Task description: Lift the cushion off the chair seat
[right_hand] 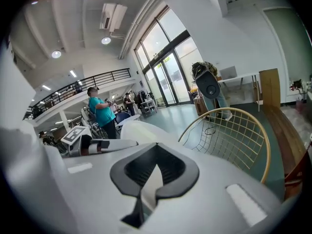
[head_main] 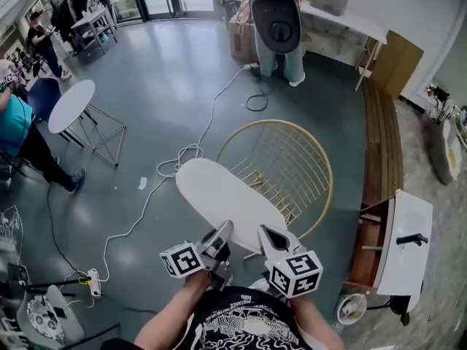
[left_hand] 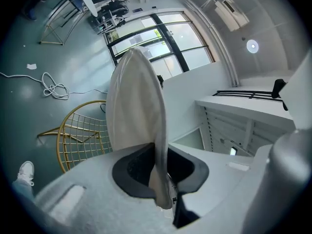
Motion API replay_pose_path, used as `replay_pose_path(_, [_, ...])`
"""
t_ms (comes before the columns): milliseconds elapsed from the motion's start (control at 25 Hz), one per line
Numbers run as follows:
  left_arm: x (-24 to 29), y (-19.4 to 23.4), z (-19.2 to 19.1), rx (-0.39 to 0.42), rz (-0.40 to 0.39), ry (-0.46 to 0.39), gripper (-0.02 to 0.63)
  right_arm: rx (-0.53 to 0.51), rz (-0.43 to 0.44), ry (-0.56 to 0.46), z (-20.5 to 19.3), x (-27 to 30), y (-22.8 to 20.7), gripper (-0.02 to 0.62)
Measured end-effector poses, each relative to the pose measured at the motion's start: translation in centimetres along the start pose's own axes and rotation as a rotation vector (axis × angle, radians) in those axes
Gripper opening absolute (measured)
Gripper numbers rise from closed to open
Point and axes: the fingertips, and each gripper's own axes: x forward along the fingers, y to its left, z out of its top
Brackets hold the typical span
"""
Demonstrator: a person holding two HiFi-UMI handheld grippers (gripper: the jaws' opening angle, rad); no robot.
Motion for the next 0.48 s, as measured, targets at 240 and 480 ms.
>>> replay_pose_path(240, [-1.4,-1.4,-0.8,0.022,0.039,-0.058,0.058,-0.052,0.059,-0.007,0.1,-1.4,1.1,-0.003])
replay_pose_path(480, [-1.7,-1.9,-1.3,0.013,0.047,-0.099,0.058,-0.073,0.086,-0.001,0.2,-2.4,1.1,-0.003])
